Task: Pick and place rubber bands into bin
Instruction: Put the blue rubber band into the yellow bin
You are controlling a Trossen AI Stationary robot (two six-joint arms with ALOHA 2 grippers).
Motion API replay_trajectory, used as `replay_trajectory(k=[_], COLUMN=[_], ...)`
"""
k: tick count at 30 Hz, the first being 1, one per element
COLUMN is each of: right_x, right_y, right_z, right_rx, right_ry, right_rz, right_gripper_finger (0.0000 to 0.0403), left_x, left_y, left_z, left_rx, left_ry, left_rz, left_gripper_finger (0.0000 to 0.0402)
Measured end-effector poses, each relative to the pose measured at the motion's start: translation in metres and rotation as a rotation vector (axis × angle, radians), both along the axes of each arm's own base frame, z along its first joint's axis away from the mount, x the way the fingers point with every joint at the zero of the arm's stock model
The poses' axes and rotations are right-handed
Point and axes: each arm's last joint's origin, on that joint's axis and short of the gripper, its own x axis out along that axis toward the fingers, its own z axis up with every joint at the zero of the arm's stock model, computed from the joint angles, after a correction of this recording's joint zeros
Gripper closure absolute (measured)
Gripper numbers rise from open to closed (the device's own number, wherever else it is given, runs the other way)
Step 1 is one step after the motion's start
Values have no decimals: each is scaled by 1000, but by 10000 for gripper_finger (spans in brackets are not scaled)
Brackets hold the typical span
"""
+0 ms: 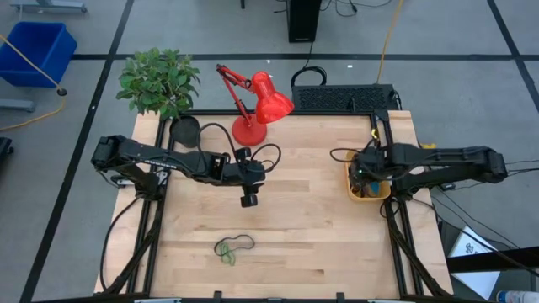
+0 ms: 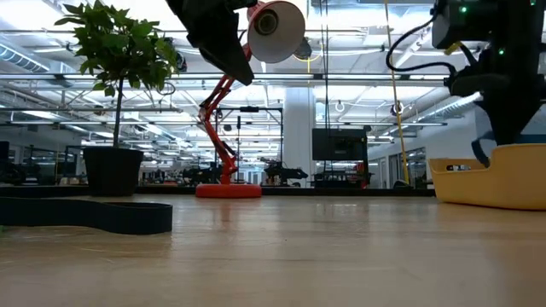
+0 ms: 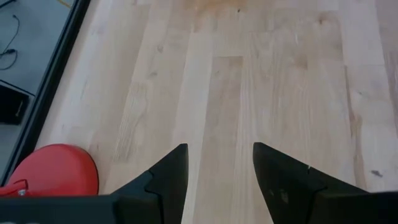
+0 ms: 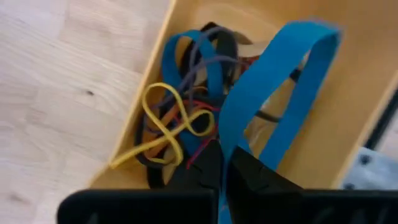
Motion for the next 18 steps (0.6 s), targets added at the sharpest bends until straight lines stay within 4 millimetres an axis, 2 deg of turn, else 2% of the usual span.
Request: replay_trajectory(k=[10,14,18], right_x=[-3,-3,-3], right_y=[1,1,1], right_z=[-11,-11,-11], right_rx=[22,22,21], right_ry=[23,23,18], right_rz=[-34,-34,-34], right_gripper_finger=[354,320,277], left_x=[0,-2,-7], left_y=[0,0,-1], left_z=[0,-2,-6], left_rx=[-9,-15,-98], left_ry=[-1,20,91], left_rz=[8,16,13], left_gripper_finger=[215,215,215])
